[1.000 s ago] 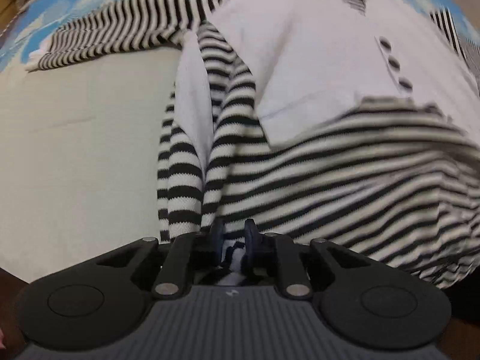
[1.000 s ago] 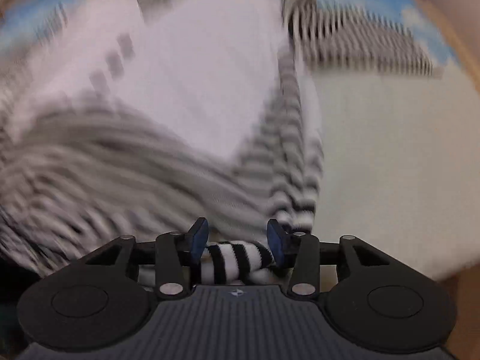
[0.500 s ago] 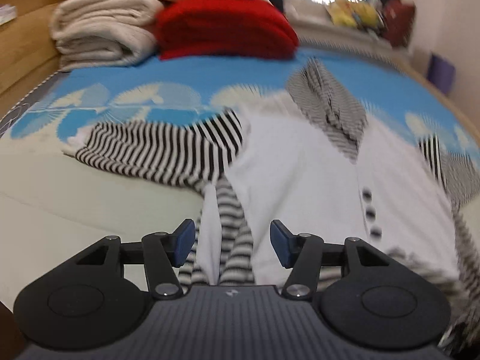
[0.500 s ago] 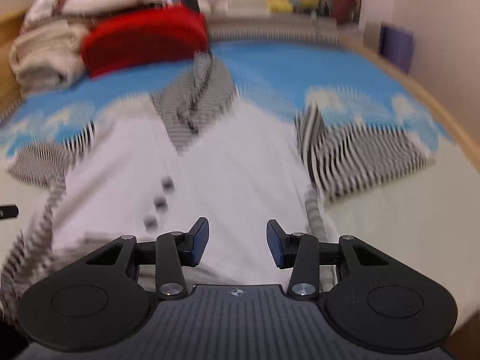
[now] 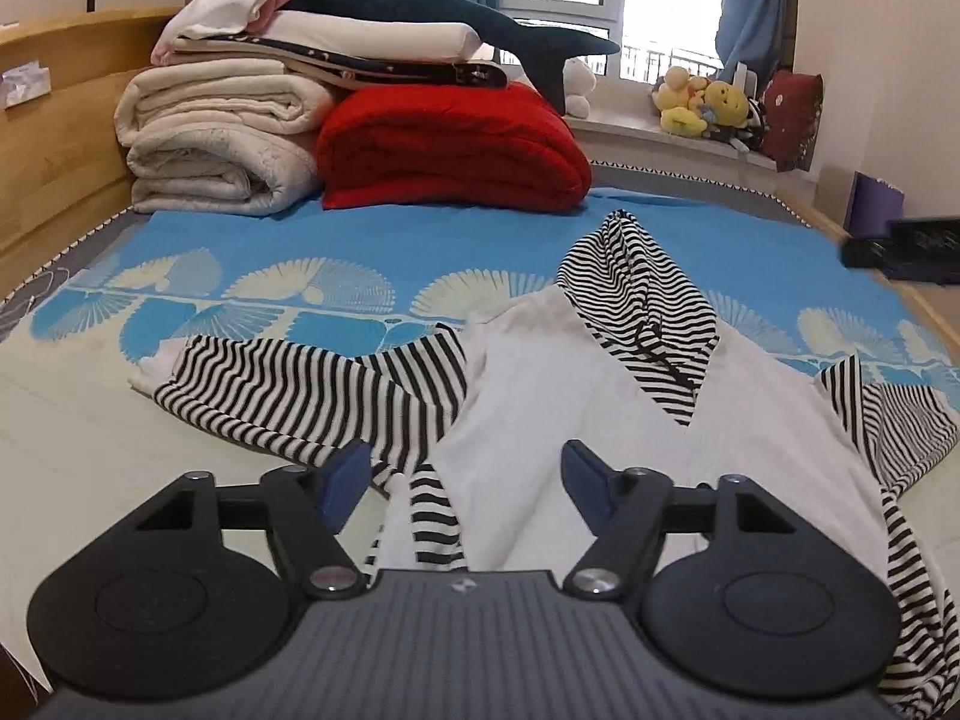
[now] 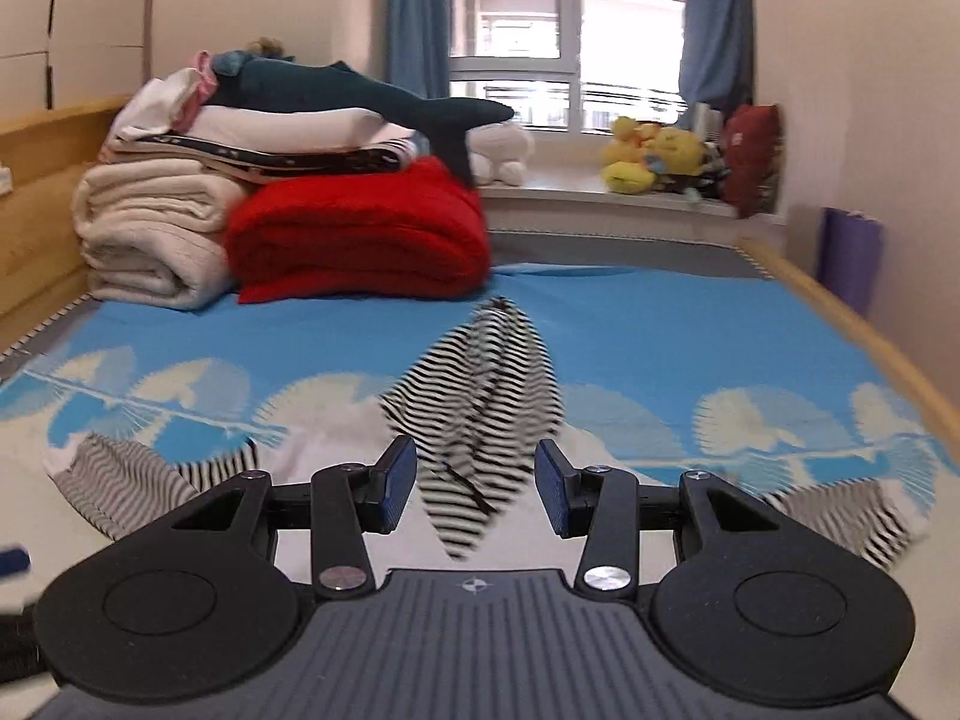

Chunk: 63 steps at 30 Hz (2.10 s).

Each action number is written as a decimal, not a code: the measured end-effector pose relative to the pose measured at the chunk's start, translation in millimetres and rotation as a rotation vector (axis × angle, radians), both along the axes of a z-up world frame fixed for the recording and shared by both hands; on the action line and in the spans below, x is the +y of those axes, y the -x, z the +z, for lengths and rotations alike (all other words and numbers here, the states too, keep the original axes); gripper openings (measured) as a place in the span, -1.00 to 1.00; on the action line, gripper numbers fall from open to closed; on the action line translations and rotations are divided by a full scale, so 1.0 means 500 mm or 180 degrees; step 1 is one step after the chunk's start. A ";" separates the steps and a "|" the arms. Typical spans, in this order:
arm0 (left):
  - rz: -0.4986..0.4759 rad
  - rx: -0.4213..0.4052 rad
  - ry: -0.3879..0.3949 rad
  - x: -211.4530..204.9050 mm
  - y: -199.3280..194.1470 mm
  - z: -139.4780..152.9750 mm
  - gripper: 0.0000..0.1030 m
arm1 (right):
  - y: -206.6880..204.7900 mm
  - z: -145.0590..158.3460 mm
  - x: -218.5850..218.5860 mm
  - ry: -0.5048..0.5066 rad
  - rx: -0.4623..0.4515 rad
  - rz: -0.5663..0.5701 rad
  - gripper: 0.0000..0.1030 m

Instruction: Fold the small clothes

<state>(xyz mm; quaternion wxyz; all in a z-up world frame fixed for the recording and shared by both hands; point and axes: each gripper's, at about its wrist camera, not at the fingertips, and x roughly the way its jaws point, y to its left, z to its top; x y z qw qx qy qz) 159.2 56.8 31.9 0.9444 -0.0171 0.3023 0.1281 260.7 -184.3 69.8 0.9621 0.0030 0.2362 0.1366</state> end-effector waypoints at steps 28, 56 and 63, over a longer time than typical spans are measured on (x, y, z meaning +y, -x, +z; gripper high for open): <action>0.2219 0.0430 0.1524 0.682 -0.252 -0.242 0.07 | -0.165 -0.166 -0.091 -0.0176 0.0868 -0.0217 -0.81; -0.0677 0.0909 0.1019 -0.042 -0.317 -0.023 -0.35 | -0.200 -0.224 -0.257 -0.0903 0.1225 -0.1581 -0.81; 0.0051 0.1117 0.0923 0.078 -0.371 -0.105 -0.25 | -0.231 -0.295 -0.230 -0.1189 0.1673 -0.1310 -0.80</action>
